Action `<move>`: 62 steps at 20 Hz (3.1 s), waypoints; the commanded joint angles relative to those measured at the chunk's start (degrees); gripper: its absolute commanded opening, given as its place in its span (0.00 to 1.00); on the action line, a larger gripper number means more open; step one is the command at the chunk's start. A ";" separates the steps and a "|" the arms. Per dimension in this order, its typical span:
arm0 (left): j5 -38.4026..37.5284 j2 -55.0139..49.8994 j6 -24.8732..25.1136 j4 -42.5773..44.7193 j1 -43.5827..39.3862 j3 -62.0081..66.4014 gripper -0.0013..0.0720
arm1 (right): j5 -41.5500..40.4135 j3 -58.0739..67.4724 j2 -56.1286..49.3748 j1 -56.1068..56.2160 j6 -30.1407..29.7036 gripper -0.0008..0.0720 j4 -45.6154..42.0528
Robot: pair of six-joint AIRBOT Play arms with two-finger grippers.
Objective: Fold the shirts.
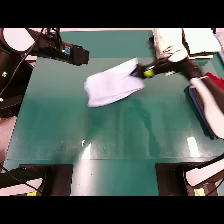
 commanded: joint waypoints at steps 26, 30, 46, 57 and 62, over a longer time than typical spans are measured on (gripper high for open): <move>-1.90 0.00 -3.65 -0.15 -1.38 -0.13 0.05 | -3.69 17.97 10.88 -48.70 -7.91 0.04 1.42; -2.01 0.00 -3.61 -0.15 -1.38 -0.13 0.05 | 0.90 21.68 10.93 -50.97 -10.21 0.04 1.42; -2.36 0.00 -1.66 -0.13 -1.38 -0.13 0.05 | 21.31 -3.21 25.11 -65.70 -9.20 0.04 -27.15; -2.47 0.00 -1.05 -0.15 -1.38 -0.13 0.05 | 18.73 -9.22 32.68 -71.60 -3.56 0.83 -23.08; -1.84 0.00 -1.14 -0.13 -1.36 -0.13 0.05 | 17.84 -2.05 32.68 -56.46 -3.21 0.83 -5.14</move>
